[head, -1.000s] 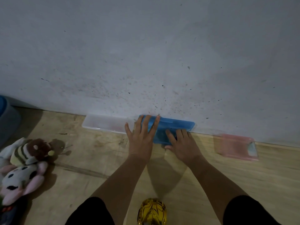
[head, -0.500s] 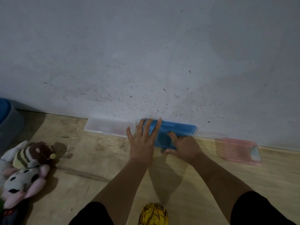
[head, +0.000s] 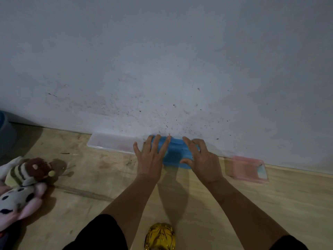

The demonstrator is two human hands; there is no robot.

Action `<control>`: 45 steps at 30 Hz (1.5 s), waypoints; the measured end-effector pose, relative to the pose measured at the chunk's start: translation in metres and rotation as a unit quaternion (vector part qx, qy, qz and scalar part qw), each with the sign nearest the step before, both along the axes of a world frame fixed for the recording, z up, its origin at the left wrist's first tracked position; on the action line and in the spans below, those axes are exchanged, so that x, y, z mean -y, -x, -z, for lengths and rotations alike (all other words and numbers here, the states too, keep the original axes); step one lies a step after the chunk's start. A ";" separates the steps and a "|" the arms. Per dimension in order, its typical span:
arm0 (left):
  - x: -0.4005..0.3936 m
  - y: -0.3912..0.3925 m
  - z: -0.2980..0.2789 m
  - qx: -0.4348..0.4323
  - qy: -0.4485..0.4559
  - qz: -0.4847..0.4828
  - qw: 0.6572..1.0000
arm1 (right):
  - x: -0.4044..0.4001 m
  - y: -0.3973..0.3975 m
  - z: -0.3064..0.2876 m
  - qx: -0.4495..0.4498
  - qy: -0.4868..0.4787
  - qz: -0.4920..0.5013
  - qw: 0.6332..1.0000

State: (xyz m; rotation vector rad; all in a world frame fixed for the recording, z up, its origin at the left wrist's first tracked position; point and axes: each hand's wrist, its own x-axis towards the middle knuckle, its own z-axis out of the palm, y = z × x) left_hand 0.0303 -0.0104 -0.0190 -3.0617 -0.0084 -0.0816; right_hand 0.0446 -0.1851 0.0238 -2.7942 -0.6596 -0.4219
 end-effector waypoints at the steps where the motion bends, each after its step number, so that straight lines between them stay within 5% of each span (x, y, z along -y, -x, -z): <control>1: 0.000 0.000 -0.001 -0.001 0.000 0.001 1.000 | 0.000 0.001 -0.002 0.004 0.013 0.004 1.000; 18: -0.007 0.015 0.017 -0.069 0.041 0.070 0.994 | 0.000 0.019 0.050 -0.127 0.083 0.052 0.987; 25: -0.030 -0.001 0.008 -0.095 0.051 0.143 0.984 | -0.016 0.019 0.056 0.054 0.063 -0.016 0.996; 33: -0.037 -0.003 0.008 -0.115 0.080 0.159 0.977 | -0.023 0.025 0.084 0.033 0.011 -0.076 0.997; 45: -0.033 0.004 0.003 -0.124 0.100 0.150 0.976 | -0.020 0.020 0.086 0.097 0.076 -0.045 0.991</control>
